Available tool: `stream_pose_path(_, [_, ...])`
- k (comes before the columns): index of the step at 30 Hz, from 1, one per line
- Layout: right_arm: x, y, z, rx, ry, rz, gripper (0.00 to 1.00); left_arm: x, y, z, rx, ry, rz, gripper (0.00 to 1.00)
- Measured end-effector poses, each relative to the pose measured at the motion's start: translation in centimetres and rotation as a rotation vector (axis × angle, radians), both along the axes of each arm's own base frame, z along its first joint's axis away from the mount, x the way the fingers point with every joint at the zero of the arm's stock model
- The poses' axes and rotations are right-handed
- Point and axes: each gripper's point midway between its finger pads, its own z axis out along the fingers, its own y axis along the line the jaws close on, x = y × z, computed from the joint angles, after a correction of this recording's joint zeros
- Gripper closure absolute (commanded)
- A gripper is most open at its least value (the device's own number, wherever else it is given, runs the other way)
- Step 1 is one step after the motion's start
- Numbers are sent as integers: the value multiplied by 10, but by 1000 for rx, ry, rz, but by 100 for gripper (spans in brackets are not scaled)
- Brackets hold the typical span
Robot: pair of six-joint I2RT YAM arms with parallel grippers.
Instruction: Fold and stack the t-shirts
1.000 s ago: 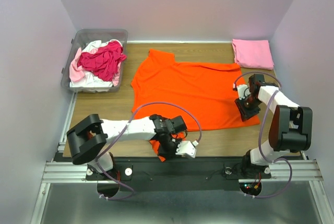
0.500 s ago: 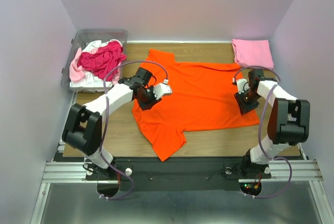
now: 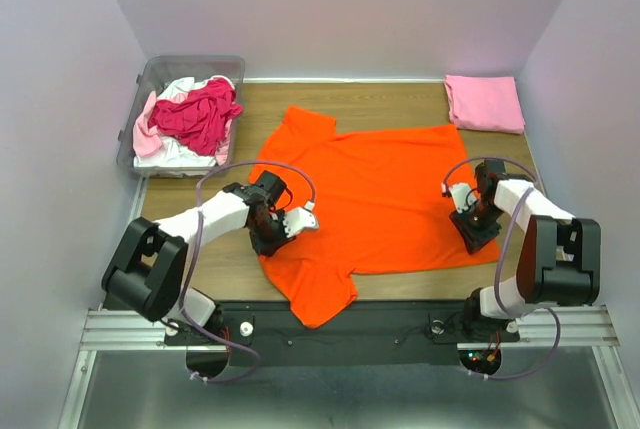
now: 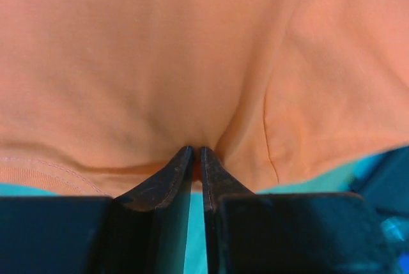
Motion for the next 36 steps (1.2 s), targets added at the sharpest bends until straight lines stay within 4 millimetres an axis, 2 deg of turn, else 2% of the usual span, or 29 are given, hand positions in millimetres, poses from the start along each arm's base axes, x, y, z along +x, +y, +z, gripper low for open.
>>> stream_pose_path(3, [-27, 8, 11, 41, 74, 49, 62, -19, 2, 10, -5, 43, -46, 77])
stream_pose_path(6, [-27, 12, 27, 69, 67, 64, 61, -17, -1, 29, -28, 43, -63, 76])
stream_pose_path(8, [-3, 15, 44, 89, 11, 65, 62, -2, -11, 47, -65, 7, -66, 75])
stream_pose_path(10, [13, 16, 50, 106, -7, 55, 62, 18, -20, 63, -102, -35, -52, 75])
stream_pose_path(11, [29, 17, 51, 114, -21, 46, 62, 29, -24, 68, -117, -48, -42, 75])
stream_pose_path(12, [43, 17, 48, 121, -29, 36, 62, 46, -29, 67, -127, -64, -29, 75])
stream_pose_path(13, [53, 17, 43, 126, -35, 28, 63, 54, -28, 64, -128, -69, -14, 75])
stream_pose_path(15, [60, 16, 28, 130, -10, 12, 64, 62, -26, 53, -116, -55, 4, 75])
stream_pose_path(19, [55, 14, 5, 120, 44, -1, 64, 67, -15, 18, -56, 7, 41, 75])
stream_pose_path(25, [40, 12, 1, 99, 27, 5, 64, 46, -4, 1, -23, 69, 18, 75])
stream_pose_path(27, [21, 14, 1, 98, 47, 11, 64, 40, -2, 3, -29, 69, 2, 75])
stream_pose_path(31, [-19, 19, 5, 116, 131, 22, 61, 11, 8, 5, -16, 144, -38, 75])
stream_pose_path(33, [-22, 22, 12, 132, 144, 20, 59, 3, 8, 9, -24, 174, -55, 73])
stream_pose_path(34, [-19, 23, 15, 138, 138, 18, 54, 2, 7, 15, -29, 187, -62, 71])
stream_pose_path(35, [-10, 24, 23, 147, 121, 15, 51, 6, 5, 23, -38, 193, -62, 66])
stream_pose_path(36, [1, 25, 30, 154, 99, 11, 48, 20, -3, 37, -64, 172, -59, 64])
